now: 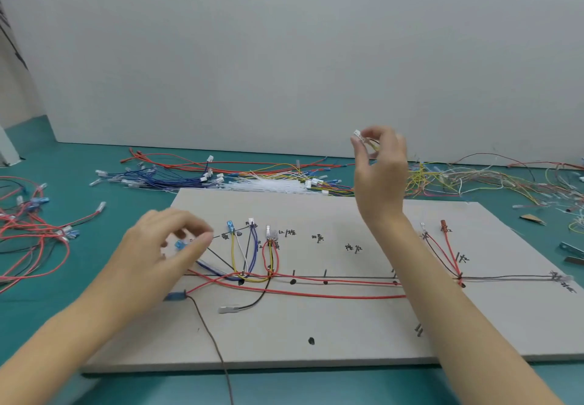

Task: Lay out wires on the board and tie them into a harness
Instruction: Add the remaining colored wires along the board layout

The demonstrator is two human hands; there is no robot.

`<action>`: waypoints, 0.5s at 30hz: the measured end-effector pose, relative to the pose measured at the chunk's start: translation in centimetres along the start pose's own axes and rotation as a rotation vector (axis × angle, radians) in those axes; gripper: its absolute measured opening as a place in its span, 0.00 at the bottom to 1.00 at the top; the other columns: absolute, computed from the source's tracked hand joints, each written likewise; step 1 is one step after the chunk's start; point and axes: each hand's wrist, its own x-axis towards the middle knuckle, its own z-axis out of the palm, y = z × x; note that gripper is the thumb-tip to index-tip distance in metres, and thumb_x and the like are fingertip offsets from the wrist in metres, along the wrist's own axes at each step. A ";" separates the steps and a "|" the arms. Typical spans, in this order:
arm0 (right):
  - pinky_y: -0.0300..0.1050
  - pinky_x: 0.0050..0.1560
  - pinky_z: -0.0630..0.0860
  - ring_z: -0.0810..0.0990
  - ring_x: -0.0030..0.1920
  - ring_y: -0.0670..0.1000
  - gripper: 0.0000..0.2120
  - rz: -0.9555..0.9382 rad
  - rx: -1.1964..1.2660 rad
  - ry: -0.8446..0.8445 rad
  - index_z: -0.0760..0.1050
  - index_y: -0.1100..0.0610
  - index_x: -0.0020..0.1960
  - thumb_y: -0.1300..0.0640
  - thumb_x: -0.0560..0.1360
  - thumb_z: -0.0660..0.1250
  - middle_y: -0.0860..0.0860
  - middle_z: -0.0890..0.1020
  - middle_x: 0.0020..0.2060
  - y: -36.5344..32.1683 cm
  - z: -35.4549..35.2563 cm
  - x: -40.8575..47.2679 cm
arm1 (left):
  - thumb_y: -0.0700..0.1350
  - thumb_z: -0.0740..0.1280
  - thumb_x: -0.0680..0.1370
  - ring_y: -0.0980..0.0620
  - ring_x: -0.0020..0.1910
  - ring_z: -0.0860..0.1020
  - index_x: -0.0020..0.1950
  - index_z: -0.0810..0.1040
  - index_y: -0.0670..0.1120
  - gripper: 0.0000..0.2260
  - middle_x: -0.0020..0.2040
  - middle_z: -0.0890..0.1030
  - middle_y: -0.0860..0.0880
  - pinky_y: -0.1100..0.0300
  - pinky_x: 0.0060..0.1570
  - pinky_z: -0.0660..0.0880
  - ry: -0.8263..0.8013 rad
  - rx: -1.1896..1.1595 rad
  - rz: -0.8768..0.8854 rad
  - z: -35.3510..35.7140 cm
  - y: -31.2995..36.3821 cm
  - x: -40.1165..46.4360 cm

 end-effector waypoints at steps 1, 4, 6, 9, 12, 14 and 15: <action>0.48 0.46 0.77 0.78 0.47 0.52 0.06 -0.063 0.012 -0.012 0.77 0.63 0.52 0.61 0.78 0.67 0.56 0.79 0.46 -1.2 0.1 -0.3 | 0.51 0.67 0.75 0.61 0.44 0.75 0.45 0.80 0.58 0.02 0.45 0.80 0.62 0.74 0.39 0.67 0.006 -0.079 -0.022 0.6 0.7 0.7; 0.54 0.42 0.78 0.81 0.44 0.57 0.05 -0.190 0.028 -0.092 0.77 0.64 0.50 0.63 0.76 0.68 0.56 0.81 0.43 -4.6 0.8 -1.7 | 0.45 0.68 0.77 0.59 0.45 0.78 0.56 0.78 0.58 0.10 0.47 0.82 0.59 0.66 0.43 0.75 -0.081 -0.289 -0.087 3.0 2.5 2.8; 0.53 0.43 0.77 0.80 0.42 0.58 0.04 -0.258 0.016 -0.150 0.77 0.65 0.49 0.65 0.75 0.69 0.56 0.81 0.41 -5.8 1.1 -2.9 | 0.45 0.68 0.78 0.57 0.47 0.79 0.61 0.75 0.59 0.14 0.50 0.81 0.56 0.60 0.47 0.77 -0.150 -0.359 -0.108 4.7 3.6 4.0; 0.52 0.45 0.73 0.78 0.43 0.55 0.04 -0.267 0.012 -0.249 0.78 0.63 0.48 0.65 0.74 0.70 0.54 0.81 0.41 -6.5 1.1 -4.8 | 0.46 0.72 0.74 0.55 0.45 0.81 0.63 0.72 0.61 0.20 0.53 0.81 0.54 0.56 0.46 0.79 -0.217 -0.495 -0.128 6.8 4.9 5.3; 0.46 0.49 0.69 0.75 0.46 0.49 0.04 -0.198 0.088 -0.352 0.78 0.61 0.49 0.64 0.73 0.70 0.51 0.81 0.43 -6.8 0.8 -5.8 | 0.39 0.68 0.69 0.53 0.42 0.81 0.57 0.73 0.56 0.19 0.50 0.82 0.48 0.58 0.39 0.77 -0.212 -0.719 -0.156 8.7 5.9 5.9; 0.42 0.50 0.69 0.75 0.47 0.49 0.05 -0.138 0.148 -0.398 0.78 0.60 0.49 0.63 0.73 0.70 0.48 0.80 0.43 -7.0 0.3 -6.1 | 0.31 0.66 0.70 0.55 0.42 0.82 0.52 0.75 0.52 0.18 0.47 0.84 0.47 0.62 0.36 0.77 -0.159 -0.879 -0.216 9.5 6.1 6.0; 0.40 0.50 0.70 0.76 0.47 0.49 0.05 -0.106 0.179 -0.419 0.77 0.60 0.48 0.63 0.73 0.70 0.46 0.78 0.43 -7.0 0.0 -6.2 | 0.30 0.67 0.69 0.55 0.42 0.83 0.51 0.76 0.49 0.16 0.45 0.85 0.48 0.63 0.35 0.77 -0.143 -0.939 -0.243 9.8 6.1 6.1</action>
